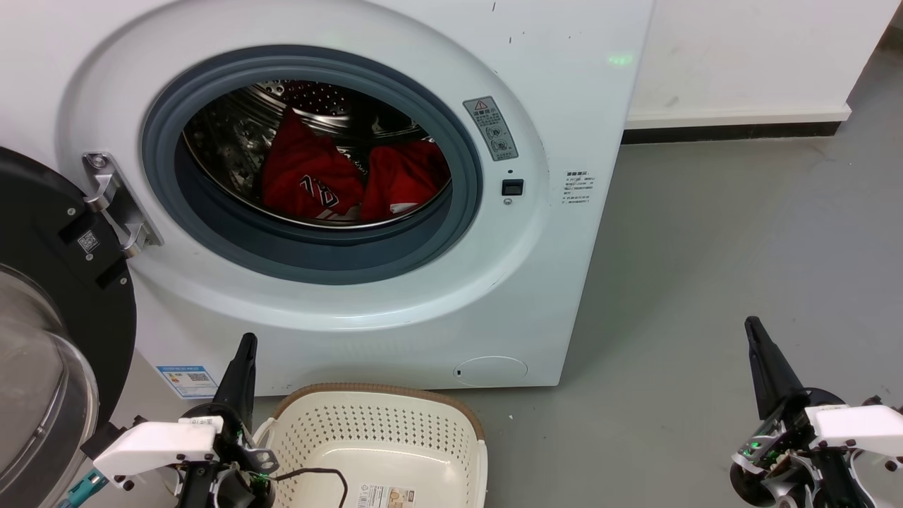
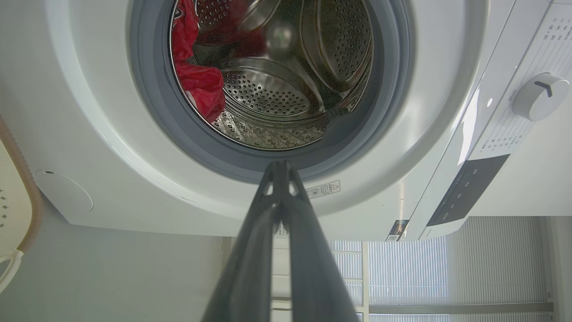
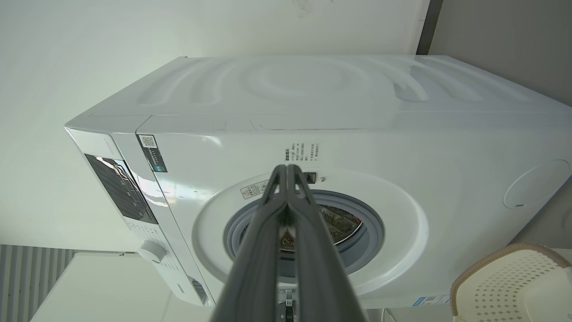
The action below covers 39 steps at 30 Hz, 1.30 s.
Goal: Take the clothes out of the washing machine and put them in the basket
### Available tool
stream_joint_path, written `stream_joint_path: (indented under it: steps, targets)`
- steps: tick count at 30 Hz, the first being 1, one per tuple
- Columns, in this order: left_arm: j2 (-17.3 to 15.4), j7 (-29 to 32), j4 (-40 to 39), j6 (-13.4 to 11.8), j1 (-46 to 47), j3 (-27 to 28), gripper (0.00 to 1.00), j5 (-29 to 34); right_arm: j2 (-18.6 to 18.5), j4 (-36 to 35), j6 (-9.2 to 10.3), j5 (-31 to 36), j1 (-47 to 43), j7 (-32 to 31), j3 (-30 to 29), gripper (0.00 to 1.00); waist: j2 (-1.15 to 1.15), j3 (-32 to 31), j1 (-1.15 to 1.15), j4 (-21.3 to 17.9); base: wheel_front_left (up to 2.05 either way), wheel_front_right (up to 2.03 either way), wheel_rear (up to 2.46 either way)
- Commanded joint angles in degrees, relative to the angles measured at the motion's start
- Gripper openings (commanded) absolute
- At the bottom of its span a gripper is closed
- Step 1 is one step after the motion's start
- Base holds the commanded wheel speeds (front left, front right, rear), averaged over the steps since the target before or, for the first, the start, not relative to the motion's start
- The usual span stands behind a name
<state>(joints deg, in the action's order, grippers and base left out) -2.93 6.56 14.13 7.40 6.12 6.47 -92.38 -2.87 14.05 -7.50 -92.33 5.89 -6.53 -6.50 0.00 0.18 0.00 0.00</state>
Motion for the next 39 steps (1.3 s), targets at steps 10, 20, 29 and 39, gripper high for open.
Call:
stream_joint_path:
  steps: [10, 20, 29, 39]
  targets:
    - [0.1, 0.1, -0.1, 0.2, 0.3, 0.2, 0.0, -0.1, 0.0, 0.1, 0.02, -0.2, 0.7, -0.2, 0.0, 0.0, 0.0, 0.0, 0.0, 0.0, 0.0, 0.0, 0.0]
    - [0.1, 0.1, -0.1, 0.2, 0.3, 0.2, 0.0, -0.1, 0.0, 0.1, 0.02, -0.2, 0.7, -0.2, 0.0, 0.0, 0.0, 0.0, 0.0, 0.0, 0.0, 0.0, 0.0]
    - [0.1, -0.1, 1.8, -0.1, -1.5, -0.3, 1.0, 0.0, 0.1, 1.7, 0.0, 0.1, -1.4, 0.1, 0.1, 1.0, 0.0, 0.0, 0.0, 0.0, 0.0, 0.0, 0.0]
    - [0.1, -2.8, 0.8, -0.1, -2.4, -0.8, 1.0, 2.3, 0.1, 0.6, 0.0, 2.0, -3.0, 2.8, 0.0, 1.0, 0.0, 0.0, 0.0, -0.1, 0.0, 0.0, 0.0]
